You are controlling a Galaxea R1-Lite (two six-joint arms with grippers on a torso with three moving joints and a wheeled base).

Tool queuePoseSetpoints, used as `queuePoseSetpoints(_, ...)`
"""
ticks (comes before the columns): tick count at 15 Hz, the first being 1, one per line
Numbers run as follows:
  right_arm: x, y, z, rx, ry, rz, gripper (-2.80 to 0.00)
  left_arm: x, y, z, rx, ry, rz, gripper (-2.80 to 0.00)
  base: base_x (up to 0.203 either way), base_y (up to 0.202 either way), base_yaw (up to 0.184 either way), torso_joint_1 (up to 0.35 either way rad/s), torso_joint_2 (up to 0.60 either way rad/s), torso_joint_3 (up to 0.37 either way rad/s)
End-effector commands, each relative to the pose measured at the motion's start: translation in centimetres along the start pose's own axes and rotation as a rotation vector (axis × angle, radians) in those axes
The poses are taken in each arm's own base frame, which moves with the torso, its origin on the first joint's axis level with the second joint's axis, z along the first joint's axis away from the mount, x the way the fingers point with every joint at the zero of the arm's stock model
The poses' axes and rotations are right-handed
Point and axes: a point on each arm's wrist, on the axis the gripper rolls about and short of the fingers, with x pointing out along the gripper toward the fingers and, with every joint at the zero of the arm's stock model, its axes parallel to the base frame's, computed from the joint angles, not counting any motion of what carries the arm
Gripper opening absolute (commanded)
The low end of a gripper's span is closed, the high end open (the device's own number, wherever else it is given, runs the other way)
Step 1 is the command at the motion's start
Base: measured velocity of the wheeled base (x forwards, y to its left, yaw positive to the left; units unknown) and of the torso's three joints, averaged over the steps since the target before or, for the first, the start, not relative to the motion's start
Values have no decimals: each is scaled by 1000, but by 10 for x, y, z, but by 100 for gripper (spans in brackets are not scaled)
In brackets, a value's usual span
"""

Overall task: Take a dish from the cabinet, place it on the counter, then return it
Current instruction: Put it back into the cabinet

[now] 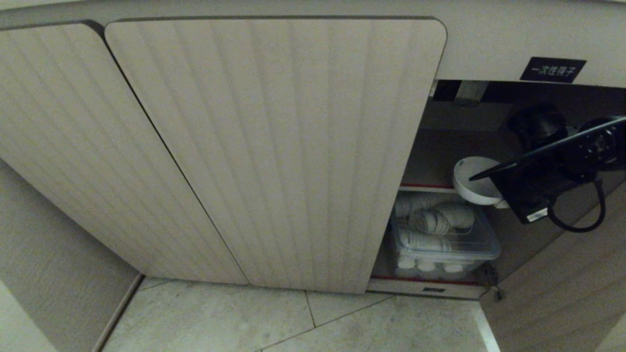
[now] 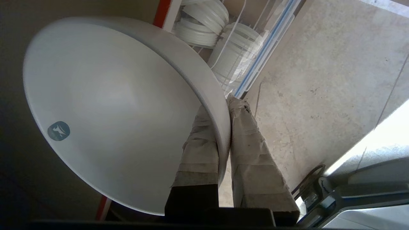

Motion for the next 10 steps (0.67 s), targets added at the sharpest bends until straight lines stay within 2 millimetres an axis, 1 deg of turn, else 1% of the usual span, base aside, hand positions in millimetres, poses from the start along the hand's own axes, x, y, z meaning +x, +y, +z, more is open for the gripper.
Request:
queuePoseSetpoints(1, -4, 1, 0, 8, -2, 8, -280, 0, 0, 0, -1, -2, 0, -280, 0, 0, 0, 0, 0, 0)
queuePoseSetpoints(6, -1, 5, 1, 16, -18, 41, -280, 0, 0, 0, -1, -1, 0, -280, 0, 0, 0, 0, 0, 0)
queuePoseSetpoints(10, 7, 8, 0, 22, -25, 64, -280, 0, 0, 0, -1, -2, 0, -280, 0, 0, 0, 0, 0, 0)
